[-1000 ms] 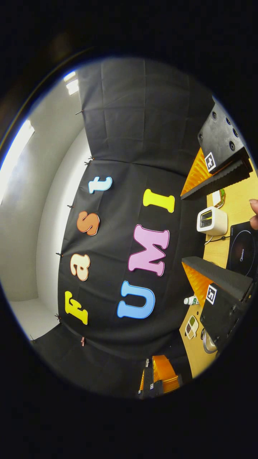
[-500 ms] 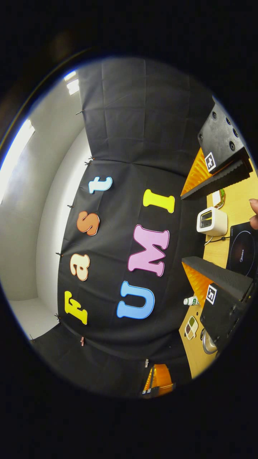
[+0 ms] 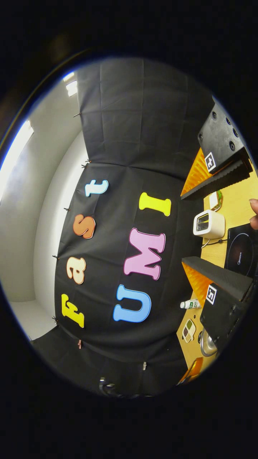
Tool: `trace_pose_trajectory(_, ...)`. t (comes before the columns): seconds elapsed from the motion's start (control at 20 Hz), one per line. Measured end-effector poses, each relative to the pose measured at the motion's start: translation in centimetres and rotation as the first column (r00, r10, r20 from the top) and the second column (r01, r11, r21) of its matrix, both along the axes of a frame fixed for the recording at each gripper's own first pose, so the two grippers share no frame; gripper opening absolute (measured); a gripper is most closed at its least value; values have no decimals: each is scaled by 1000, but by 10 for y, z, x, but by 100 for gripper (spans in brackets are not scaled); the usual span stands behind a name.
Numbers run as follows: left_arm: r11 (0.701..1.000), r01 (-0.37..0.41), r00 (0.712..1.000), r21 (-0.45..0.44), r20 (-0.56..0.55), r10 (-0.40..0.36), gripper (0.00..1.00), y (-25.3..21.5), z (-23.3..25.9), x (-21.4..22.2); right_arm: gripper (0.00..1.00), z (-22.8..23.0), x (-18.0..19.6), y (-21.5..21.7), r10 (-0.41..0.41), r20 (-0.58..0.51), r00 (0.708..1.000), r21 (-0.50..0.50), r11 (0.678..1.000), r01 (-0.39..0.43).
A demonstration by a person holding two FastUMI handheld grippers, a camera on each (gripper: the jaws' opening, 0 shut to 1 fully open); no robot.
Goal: First push the handle of the pot to place it horizontally, then grasp the pot with both hands and set it on the induction cooktop.
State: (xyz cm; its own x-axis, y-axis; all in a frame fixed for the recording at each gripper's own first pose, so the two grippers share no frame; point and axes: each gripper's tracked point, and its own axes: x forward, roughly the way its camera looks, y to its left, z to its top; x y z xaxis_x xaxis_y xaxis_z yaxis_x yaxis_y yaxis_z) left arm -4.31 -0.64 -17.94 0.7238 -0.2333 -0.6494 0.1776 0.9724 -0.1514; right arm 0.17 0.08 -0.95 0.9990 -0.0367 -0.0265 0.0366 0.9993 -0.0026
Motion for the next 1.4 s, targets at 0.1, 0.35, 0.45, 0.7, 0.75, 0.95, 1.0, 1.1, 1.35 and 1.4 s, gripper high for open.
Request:
trace_pose_trajectory(0.1,999,50,989,-9,-138,-51,5,-5,-34,-14,97,1,-2,-2,-7,0,1000,-4,1000,7)
trace_pose_trajectory(0.35,989,148,894,17,-429,-126,5,1,-114,-56,98,-1,0,-2,-23,-21,1000,-17,1000,23)
trace_pose_trajectory(0.45,981,189,853,44,-501,-142,5,4,-145,-61,98,-2,0,-5,-34,-25,999,-24,999,34)
trace_pose_trajectory(0.7,974,206,807,89,-579,-118,5,17,-195,-55,98,-14,-16,-23,-61,-52,997,-39,998,59)
trace_pose_trajectory(0.75,974,204,803,95,-585,-111,5,18,-203,-53,98,-16,-16,-25,-66,-58,996,-41,997,63)
trace_pose_trajectory(0.95,971,208,801,118,-590,-99,6,21,-223,-38,98,-21,-16,-29,-74,-68,995,-45,996,71)
trace_pose_trajectory(1.0,971,206,804,121,-587,-97,5,20,-224,-34,98,-22,-15,-29,-73,-69,995,-46,996,70)
trace_pose_trajectory(1.1,977,188,802,105,-590,-91,5,14,-225,-29,98,-24,-16,-28,-69,-70,995,-52,997,65)
trace_pose_trajectory(1.35,975,189,816,119,-572,-88,5,0,-224,-24,98,-30,-13,-27,-53,-74,996,-66,997,48)
trace_pose_trajectory(1.4,975,190,818,119,-568,-90,5,-5,-223,-20,98,-32,-12,-27,-51,-76,996,-67,997,46)
